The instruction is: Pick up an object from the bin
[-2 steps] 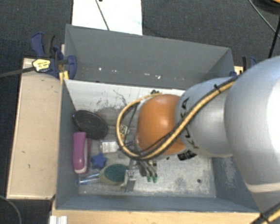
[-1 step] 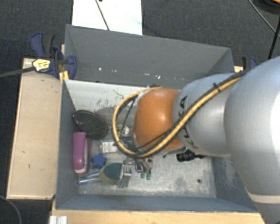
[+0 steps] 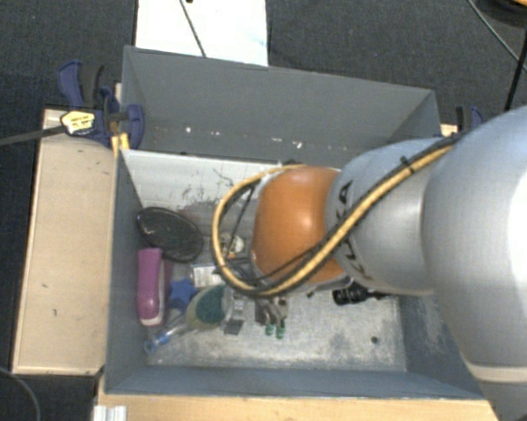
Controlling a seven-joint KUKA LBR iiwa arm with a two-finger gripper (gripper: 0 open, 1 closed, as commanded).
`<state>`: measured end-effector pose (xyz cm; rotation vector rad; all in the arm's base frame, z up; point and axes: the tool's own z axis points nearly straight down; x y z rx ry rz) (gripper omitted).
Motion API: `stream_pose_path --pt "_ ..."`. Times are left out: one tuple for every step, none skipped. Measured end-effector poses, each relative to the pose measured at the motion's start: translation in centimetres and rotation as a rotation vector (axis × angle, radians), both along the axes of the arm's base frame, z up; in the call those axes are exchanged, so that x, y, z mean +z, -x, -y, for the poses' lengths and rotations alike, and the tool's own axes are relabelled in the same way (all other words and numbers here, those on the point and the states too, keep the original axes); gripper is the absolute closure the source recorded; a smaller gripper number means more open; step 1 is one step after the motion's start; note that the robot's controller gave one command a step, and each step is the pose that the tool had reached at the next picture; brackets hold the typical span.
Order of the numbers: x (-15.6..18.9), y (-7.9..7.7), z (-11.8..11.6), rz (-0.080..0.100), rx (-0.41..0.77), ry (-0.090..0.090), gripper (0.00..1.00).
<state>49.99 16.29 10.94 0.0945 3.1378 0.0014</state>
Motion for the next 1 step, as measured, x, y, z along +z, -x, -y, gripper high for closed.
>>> stream_pose_path --pt "14.11 0.10 -2.03 0.007 0.184 -0.002 1.00"
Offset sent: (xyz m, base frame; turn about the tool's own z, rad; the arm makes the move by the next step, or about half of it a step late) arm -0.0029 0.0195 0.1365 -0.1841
